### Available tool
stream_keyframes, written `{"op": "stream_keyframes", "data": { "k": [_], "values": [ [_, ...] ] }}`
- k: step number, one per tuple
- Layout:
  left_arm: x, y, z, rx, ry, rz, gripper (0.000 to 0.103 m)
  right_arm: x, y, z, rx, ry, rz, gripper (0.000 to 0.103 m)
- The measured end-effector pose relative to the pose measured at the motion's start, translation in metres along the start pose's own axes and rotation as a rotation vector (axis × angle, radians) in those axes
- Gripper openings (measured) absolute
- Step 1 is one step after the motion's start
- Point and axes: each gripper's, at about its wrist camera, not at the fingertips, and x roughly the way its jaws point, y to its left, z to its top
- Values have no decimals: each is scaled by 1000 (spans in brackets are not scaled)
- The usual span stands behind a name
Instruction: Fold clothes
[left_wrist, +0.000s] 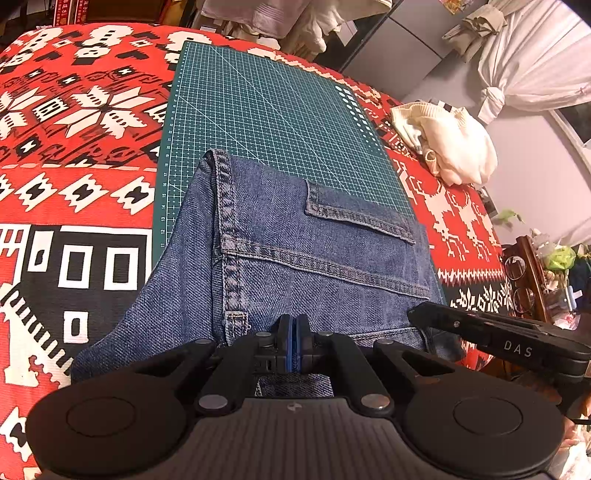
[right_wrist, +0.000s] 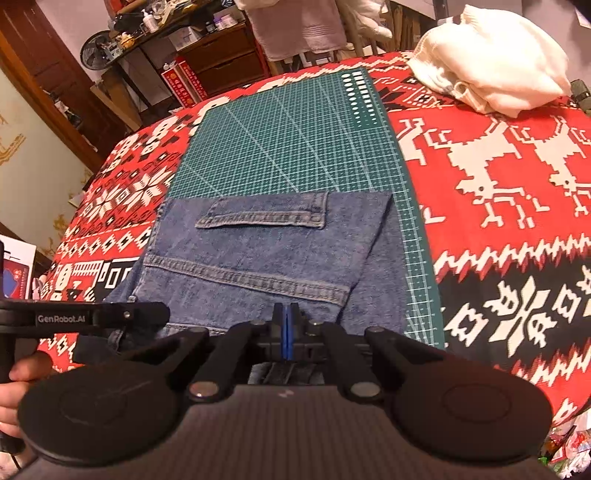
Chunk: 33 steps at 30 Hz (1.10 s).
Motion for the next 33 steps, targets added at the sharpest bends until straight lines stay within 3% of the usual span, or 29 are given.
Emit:
{"op": "stream_keyframes", "data": {
  "k": [1,33],
  "values": [
    [0,0,0,2,0,0,2,-1,-1,0,1,-2,-3,7],
    [-6,-9,3,24,-16,-6,2,0,-3,-2,-24,-8,-31,7]
  ]
}}
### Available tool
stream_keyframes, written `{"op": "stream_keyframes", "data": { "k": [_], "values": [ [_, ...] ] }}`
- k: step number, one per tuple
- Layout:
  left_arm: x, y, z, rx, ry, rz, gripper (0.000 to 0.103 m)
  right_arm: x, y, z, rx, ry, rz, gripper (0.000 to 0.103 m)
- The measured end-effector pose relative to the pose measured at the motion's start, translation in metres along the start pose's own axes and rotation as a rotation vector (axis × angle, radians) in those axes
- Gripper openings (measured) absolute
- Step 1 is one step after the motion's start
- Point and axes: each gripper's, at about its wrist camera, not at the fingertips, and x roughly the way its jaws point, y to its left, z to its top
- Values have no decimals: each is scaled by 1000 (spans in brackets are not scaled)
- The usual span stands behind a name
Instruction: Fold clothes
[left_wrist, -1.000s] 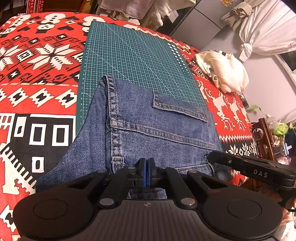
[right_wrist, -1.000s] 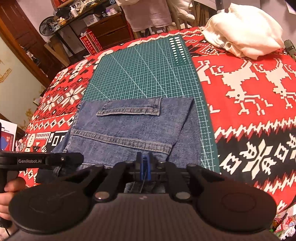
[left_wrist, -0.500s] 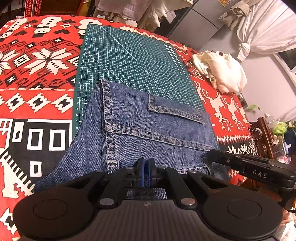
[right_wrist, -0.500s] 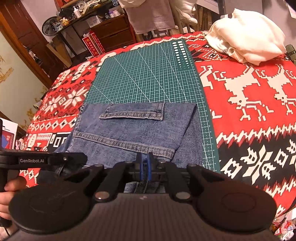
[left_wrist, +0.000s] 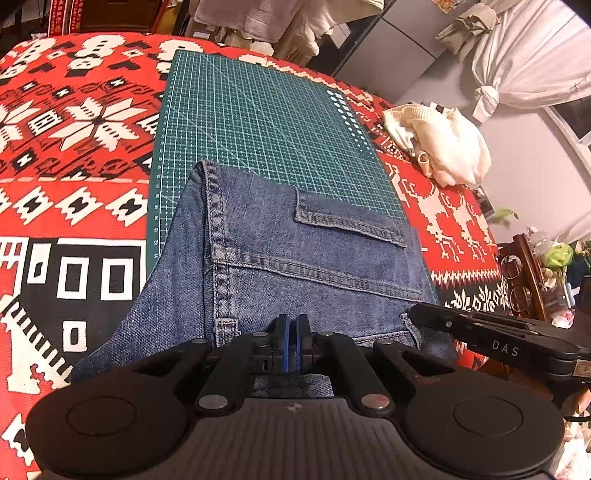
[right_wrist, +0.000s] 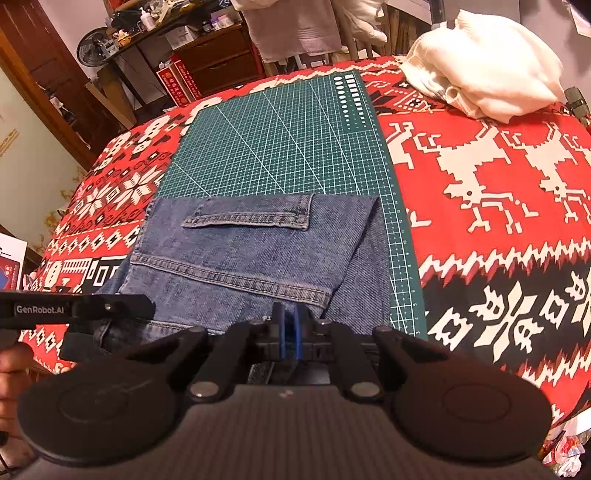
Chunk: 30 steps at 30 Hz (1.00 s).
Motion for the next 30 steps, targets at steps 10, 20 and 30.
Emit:
{"op": "stream_keyframes", "data": {
  "k": [10,20,30],
  "values": [
    [3,5,-3,-2,10,17,2,0,-7,-3,12,10,-16,7],
    [-5,7,-9,4,5,27,2,-5,-13,-9,24,8,-33,7],
    [-2,-15,-6,45,4,-9,2,-14,12,-4,-19,-20,32,8]
  ]
}}
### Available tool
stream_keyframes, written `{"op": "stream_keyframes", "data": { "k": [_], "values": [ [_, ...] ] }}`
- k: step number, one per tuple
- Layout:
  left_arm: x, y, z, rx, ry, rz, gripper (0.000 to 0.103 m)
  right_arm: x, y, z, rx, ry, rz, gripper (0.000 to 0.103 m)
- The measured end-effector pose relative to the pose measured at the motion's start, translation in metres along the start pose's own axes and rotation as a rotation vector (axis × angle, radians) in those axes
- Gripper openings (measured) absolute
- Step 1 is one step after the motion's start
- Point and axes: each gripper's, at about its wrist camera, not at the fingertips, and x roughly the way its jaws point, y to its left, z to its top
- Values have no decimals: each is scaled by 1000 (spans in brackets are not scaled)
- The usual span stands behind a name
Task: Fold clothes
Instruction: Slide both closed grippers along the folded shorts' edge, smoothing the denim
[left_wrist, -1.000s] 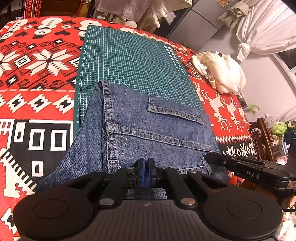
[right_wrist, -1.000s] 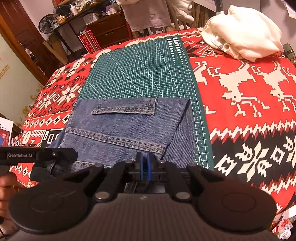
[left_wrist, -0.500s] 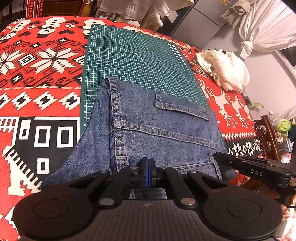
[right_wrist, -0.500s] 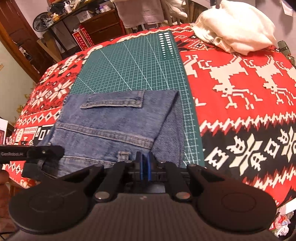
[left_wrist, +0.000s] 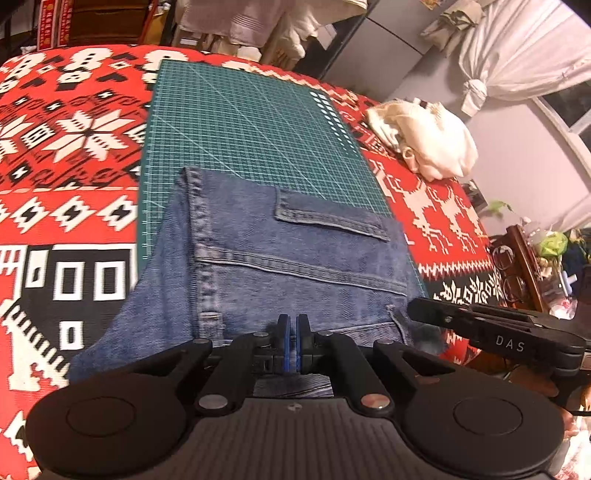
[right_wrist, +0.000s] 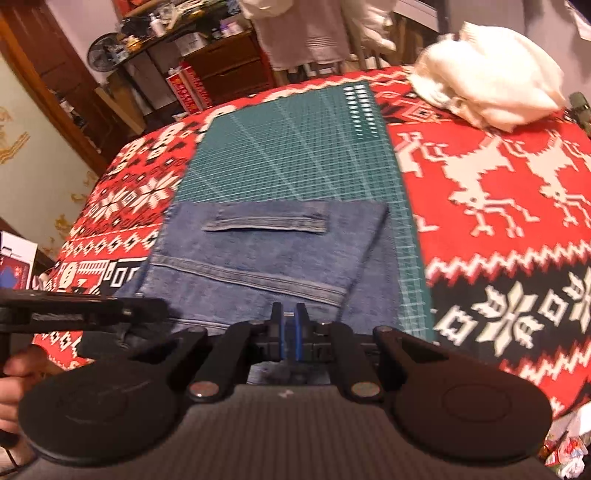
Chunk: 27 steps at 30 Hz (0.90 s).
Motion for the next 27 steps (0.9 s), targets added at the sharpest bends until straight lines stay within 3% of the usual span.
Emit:
{"op": "stream_keyframes", "data": {
  "k": [6,8,22,24,27],
  "values": [
    [15,-8,-2,36,19,29,3,18,13,0,-28,28,-5,8],
    [15,-6,-3,36,19,30,3,22,11,-2,-30,28,-11,3],
    [5,10,-13,12,25,42,3,9,0,-9,-29,30,-26,0],
    [3,12,-15,7,26,42,3,7,-2,-11,-24,30,-37,1],
    [1,14,-17,5,26,44,3,4,-8,-13,-16,33,-51,11]
  ]
}}
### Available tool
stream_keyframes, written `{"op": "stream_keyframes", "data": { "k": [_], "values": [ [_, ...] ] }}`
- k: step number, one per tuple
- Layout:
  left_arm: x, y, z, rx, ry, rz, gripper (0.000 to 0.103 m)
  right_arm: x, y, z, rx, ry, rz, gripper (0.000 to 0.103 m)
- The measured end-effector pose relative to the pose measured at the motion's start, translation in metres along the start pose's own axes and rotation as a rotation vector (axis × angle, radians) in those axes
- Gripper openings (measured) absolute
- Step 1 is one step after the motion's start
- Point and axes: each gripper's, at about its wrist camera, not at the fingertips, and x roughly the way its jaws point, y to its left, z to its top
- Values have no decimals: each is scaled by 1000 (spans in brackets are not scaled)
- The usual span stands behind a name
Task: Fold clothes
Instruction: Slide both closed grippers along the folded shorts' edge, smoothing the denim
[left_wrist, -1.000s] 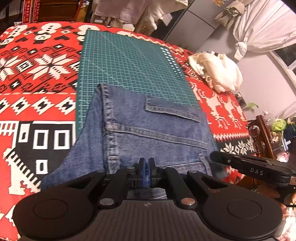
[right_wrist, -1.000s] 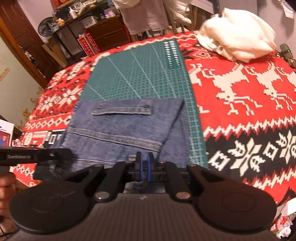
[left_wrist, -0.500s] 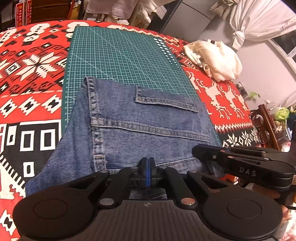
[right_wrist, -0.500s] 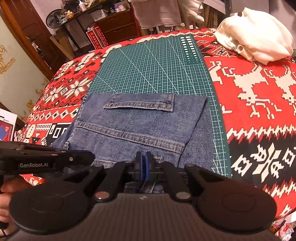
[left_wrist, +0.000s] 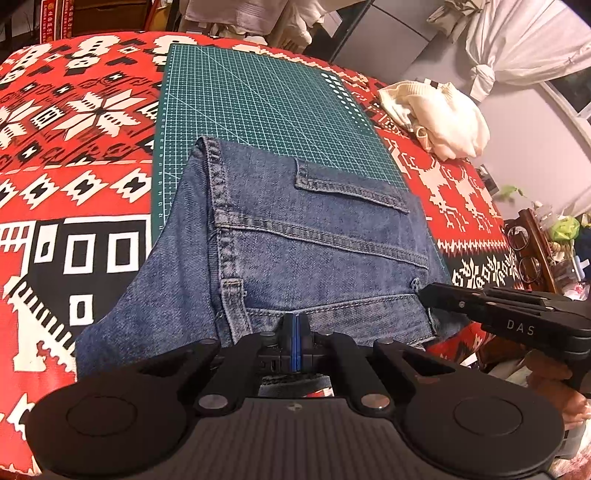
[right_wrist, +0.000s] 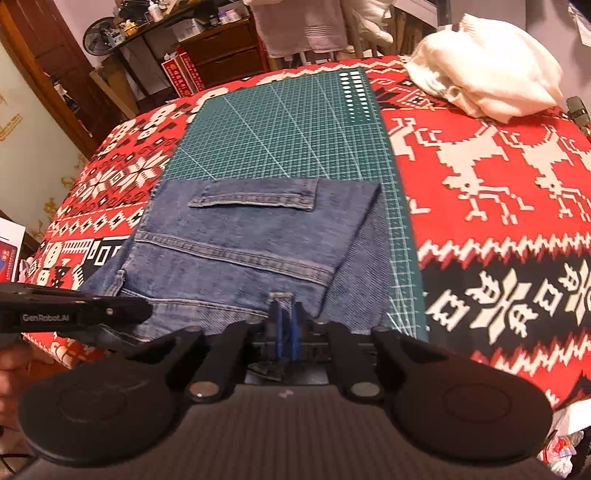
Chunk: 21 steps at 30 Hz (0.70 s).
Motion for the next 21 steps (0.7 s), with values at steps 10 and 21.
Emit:
{"op": "stream_keyframes", "data": {
  "k": [10,21],
  "values": [
    [-14,-3,-1,4,-20,6,2,-11,-8,-3,21,1,-4,11],
    [11,-33,9,81,-8,-5,2,2,33,11,-41,-26,71,11]
  ]
}}
